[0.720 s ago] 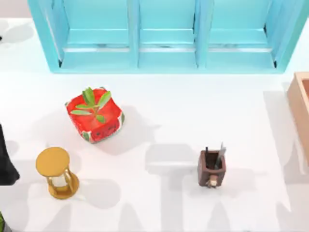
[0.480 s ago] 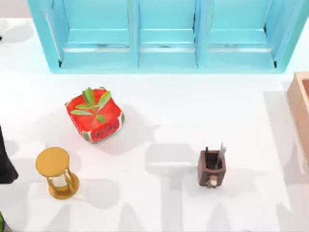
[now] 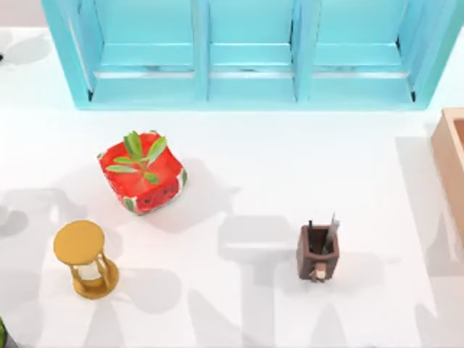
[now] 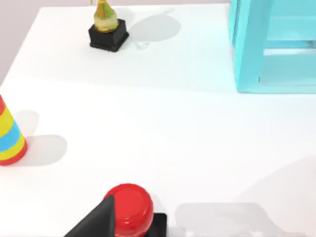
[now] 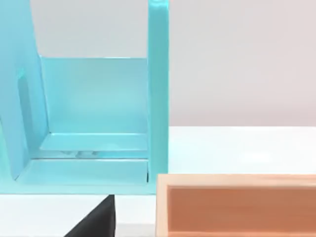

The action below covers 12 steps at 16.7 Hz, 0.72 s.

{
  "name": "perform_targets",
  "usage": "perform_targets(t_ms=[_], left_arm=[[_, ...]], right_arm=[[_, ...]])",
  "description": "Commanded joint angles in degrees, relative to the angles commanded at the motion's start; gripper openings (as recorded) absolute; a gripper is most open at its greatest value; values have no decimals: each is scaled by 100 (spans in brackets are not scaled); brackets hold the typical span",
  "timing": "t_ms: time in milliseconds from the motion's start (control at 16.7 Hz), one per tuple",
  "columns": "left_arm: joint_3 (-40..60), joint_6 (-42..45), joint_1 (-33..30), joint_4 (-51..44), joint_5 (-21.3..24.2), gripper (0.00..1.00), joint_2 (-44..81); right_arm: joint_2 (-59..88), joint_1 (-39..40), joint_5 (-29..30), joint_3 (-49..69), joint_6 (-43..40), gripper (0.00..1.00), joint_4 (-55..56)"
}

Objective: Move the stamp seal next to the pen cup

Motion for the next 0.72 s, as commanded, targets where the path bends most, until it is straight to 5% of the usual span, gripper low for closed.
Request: perform_targets(t_ms=[720], left_arm=[[5208, 874, 705, -4302, -2, 100, 6330]], right_arm=[[0, 0, 0, 0, 0, 100, 0]])
